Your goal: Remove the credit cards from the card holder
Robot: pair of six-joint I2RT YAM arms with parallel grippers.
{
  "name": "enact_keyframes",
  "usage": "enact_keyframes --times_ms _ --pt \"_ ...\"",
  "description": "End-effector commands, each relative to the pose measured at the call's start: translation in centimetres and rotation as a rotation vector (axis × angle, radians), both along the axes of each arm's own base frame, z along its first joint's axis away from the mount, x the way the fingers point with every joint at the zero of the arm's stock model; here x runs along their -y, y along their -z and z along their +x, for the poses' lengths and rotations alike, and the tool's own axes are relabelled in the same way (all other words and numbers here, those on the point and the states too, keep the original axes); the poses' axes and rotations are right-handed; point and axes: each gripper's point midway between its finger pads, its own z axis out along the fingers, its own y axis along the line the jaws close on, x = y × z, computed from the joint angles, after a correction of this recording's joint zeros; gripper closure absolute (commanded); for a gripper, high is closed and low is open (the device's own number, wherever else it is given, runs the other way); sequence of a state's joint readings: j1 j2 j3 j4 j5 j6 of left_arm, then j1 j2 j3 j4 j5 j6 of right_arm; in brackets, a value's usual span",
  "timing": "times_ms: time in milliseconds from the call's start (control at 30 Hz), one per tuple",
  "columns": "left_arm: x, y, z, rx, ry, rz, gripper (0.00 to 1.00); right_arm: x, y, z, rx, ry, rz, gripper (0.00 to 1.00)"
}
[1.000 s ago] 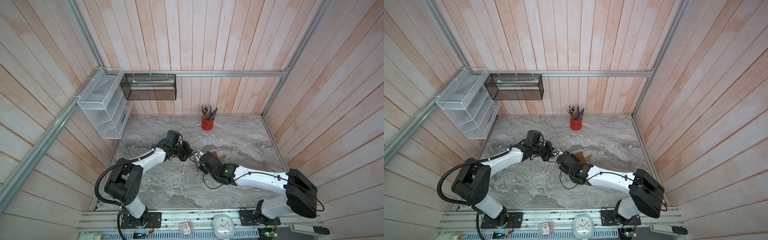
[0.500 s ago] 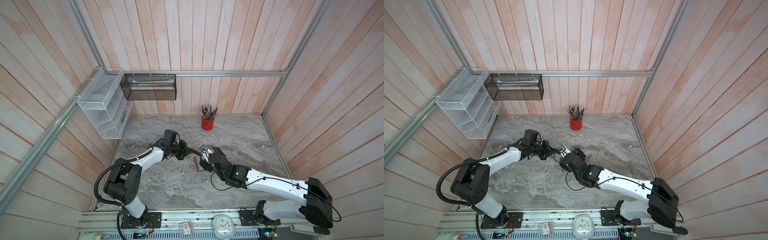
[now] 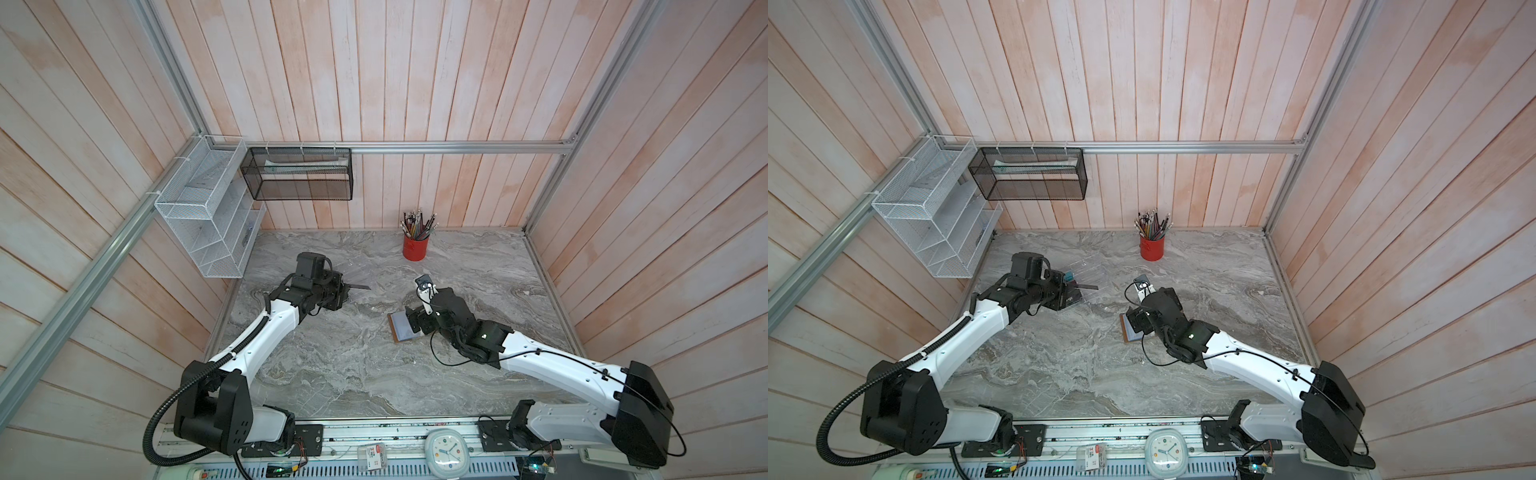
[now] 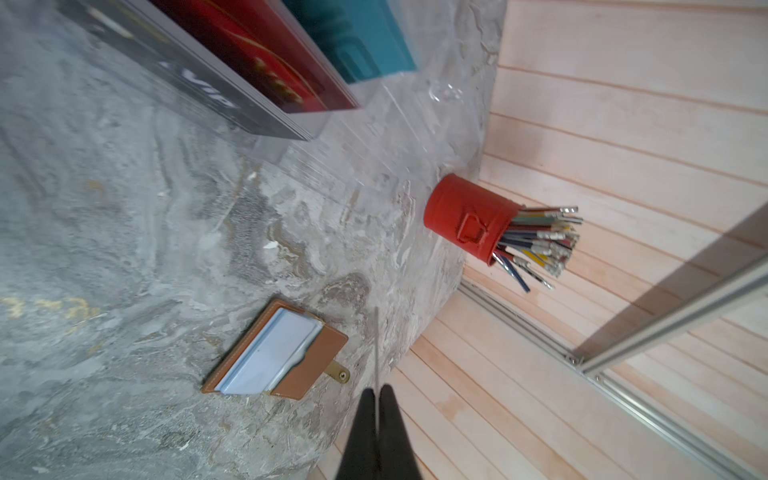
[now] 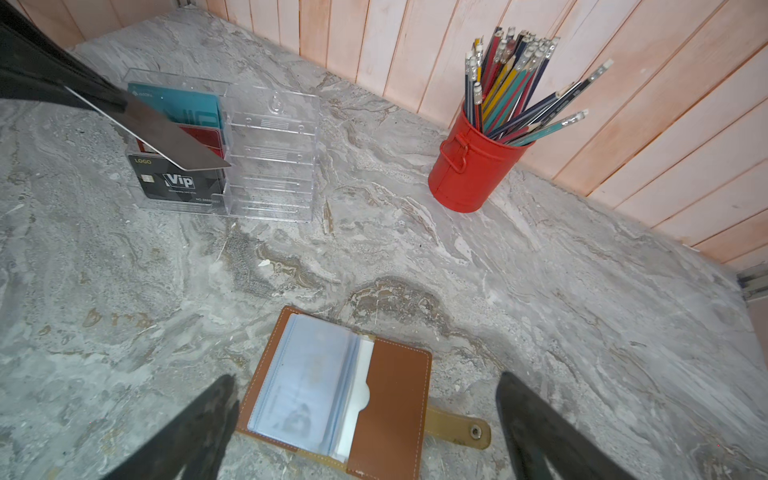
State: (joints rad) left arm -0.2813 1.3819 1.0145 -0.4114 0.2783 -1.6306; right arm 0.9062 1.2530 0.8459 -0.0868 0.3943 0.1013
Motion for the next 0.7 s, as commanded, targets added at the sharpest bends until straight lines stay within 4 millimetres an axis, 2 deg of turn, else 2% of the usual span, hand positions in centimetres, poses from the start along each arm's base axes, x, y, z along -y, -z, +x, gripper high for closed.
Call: enact_keyframes --times_ms 0,133,333,533,667 --pt "-2.1 1.3 -0.7 -0.121 -0.202 -0.018 1.0 -1.4 -0.2 -0.1 -0.085 -0.04 0.077 0.02" --pt "-1.1 0.9 0.7 -0.116 -0.27 -0.154 1.0 -2.3 -0.1 0.3 -0.105 -0.055 0.09 0.02" --pt "0.1 -0.6 2.9 -0.164 -0.328 -0.215 1.0 -2.5 -0.4 1.8 -0.149 -0.06 0.167 0.02" --pt "1.9 -0.1 4.6 -0.217 -0.408 -0.326 1.0 -2.7 -1.2 3.4 -0.138 -0.051 0.199 0.02" --pt "3.6 0.7 4.4 -0.261 -0.436 -0.332 1.0 -3.1 -0.7 4.0 -0.151 -0.066 0.2 0.02"
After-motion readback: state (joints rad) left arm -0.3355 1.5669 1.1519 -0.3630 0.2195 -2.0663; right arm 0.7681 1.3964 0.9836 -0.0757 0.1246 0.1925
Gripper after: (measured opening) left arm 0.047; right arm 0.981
